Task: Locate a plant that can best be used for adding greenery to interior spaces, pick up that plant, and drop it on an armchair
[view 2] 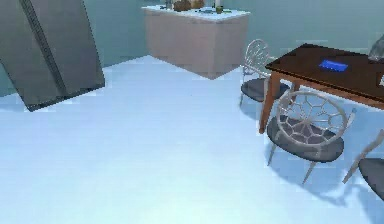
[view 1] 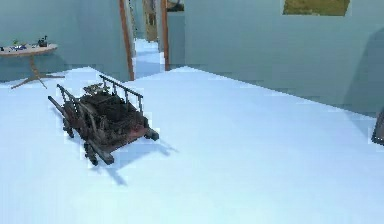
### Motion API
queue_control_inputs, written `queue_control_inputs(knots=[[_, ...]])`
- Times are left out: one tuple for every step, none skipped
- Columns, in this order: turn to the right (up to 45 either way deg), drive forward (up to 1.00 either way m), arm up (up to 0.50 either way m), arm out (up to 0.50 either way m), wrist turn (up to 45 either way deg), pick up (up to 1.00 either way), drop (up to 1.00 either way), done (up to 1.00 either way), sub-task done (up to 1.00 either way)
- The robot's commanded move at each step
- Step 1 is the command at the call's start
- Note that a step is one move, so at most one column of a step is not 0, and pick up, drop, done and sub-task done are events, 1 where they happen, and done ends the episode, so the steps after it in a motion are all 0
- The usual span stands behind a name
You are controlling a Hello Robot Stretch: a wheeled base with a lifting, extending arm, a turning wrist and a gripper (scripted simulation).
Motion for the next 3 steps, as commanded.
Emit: queue_control_inputs(knots=[[0.0,1.00,0.00,0.00,0.0,0.00,0.00,0.00,0.00],[0.0,1.00,0.00,0.00,0.0,0.00,0.00,0.00,0.00],[-45.0,0.00,0.00,0.00,0.0,0.00,0.00,0.00,0.00]])
